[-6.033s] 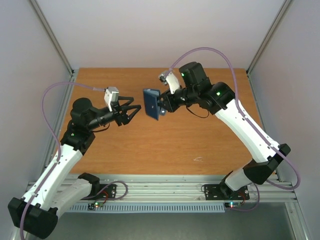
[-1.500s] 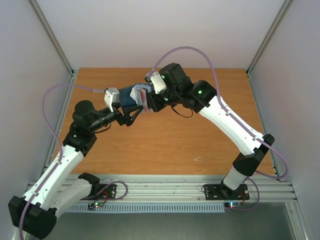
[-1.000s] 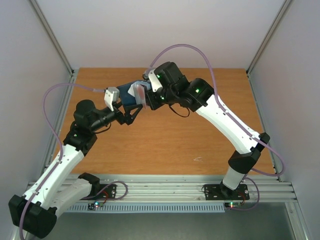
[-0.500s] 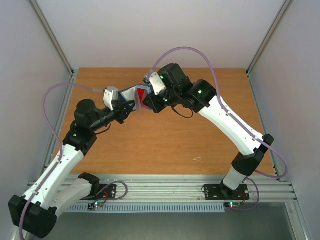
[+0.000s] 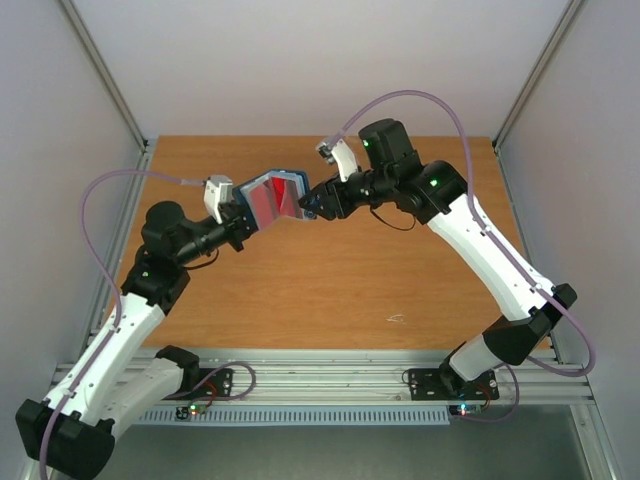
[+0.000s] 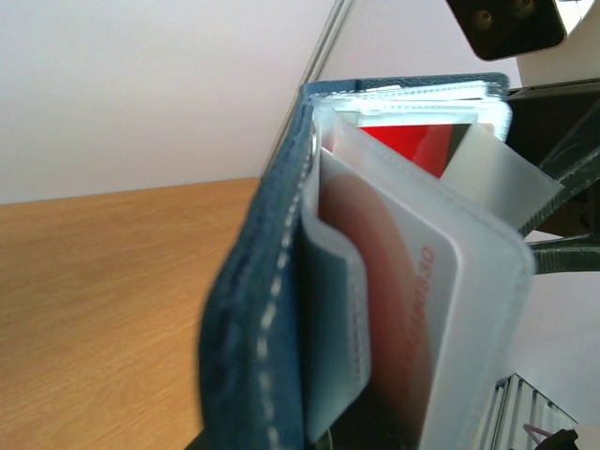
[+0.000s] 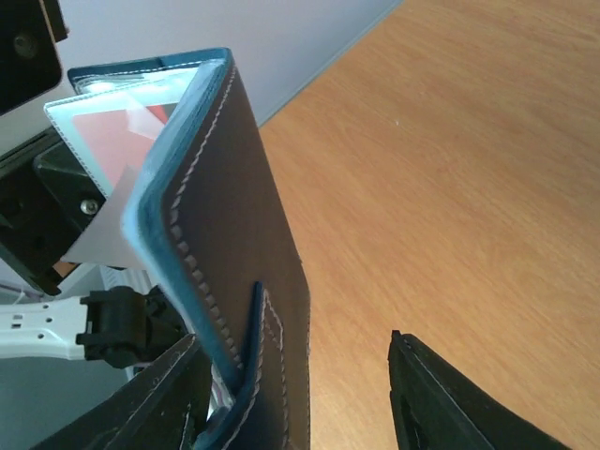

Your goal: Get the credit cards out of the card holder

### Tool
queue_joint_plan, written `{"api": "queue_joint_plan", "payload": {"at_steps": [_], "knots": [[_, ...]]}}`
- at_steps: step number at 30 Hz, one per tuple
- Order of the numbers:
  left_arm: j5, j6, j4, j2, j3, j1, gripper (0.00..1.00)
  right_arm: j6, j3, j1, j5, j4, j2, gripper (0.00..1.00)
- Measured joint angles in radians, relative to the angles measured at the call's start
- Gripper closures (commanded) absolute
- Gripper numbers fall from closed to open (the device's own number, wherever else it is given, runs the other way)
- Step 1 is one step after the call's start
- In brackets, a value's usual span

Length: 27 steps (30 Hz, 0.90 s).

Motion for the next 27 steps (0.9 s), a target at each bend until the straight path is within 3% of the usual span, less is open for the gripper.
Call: {"api": "queue_joint_plan", "payload": {"at_steps": [4, 7, 9, 13, 18, 23, 27], "knots": [[-0.034, -0.01, -0.016, -0.001, 0.001, -0.002, 1.0, -0.002, 0.0, 0.003, -0.008, 0.007, -0.002, 0.47], [-0.166, 0.034, -0.114, 0.0, 0.025, -0.01, 1.0, -0.004, 0.0, 0.005, 0.016, 0.006, -0.017, 0.48], [-0.29, 0.114, -0.187, 0.002, 0.041, -0.027, 1.0, -0.009, 0.001, 0.01, 0.05, 0.005, -0.034, 0.47], [-0.521, 0.347, -0.296, 0.023, 0.051, -0.098, 1.0, -0.013, 0.023, 0.074, 0.108, 0.013, -0.048, 0.35], [-0.682, 0.57, -0.383, 0.045, 0.051, -0.126, 1.0, 0.037, 0.011, 0.148, 0.105, 0.081, -0.012, 0.3], [-0.706, 0.611, -0.414, 0.04, 0.051, -0.127, 1.0, 0.11, -0.044, 0.145, 0.112, 0.169, 0.034, 0.34], [-0.622, 0.534, -0.436, 0.014, 0.051, -0.126, 1.0, 0.14, -0.059, 0.141, 0.11, 0.193, 0.072, 0.28]]}}
